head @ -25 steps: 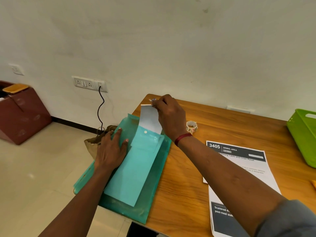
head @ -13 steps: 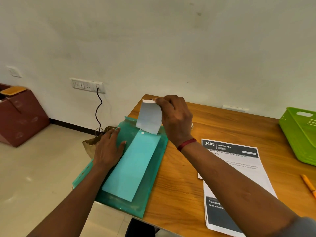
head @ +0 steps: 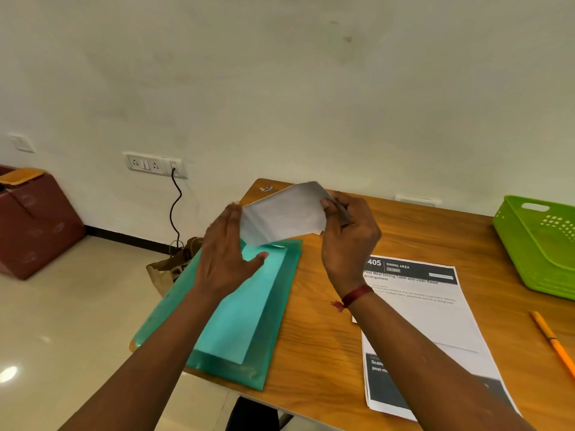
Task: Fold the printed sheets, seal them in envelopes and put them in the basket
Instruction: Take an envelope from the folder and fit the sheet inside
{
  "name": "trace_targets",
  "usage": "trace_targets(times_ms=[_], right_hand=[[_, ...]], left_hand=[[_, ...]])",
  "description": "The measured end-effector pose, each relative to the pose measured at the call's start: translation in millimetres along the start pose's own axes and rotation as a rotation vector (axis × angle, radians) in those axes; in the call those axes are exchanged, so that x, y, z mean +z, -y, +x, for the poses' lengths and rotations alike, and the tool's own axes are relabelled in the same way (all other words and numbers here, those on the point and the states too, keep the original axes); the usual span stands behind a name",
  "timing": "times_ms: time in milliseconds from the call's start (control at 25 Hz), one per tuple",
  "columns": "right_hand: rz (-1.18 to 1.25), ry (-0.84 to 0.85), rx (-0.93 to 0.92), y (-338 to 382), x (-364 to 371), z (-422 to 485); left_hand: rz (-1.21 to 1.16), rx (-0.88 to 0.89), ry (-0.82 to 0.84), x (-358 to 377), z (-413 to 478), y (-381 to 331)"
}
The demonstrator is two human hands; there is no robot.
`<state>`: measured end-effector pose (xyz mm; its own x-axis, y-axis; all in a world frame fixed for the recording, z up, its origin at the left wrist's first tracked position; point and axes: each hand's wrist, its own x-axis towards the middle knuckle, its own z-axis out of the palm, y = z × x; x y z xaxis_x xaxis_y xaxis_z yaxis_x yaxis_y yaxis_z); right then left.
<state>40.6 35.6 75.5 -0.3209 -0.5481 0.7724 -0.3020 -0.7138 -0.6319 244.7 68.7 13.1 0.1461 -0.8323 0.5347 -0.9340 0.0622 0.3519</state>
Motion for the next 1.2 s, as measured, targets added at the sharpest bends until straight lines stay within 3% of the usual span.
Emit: trace_targets(times_ms=[280,560,680,960,1200], right_hand=[[0.098,0.038,0.497,-22,-73,-20],[0.181,-0.038,0.822,-46,-154,-33],[0.172,-0.048,0.849,-57,-180,-37],[-0.137,0.09,0.661,-82,-211,-49],[-0.068,0.116,0.741,-78,-223,-46]], left_hand=[[0.08,0.336,0.014,28,-9,-88],[0.102,0.418,0.134,73,-46,-170],[0.123,0.416,0.185,89,-52,-195],[0.128,0.395,0.216,118,-64,-213],[0.112,0.395,0.181,122,-67,-208]])
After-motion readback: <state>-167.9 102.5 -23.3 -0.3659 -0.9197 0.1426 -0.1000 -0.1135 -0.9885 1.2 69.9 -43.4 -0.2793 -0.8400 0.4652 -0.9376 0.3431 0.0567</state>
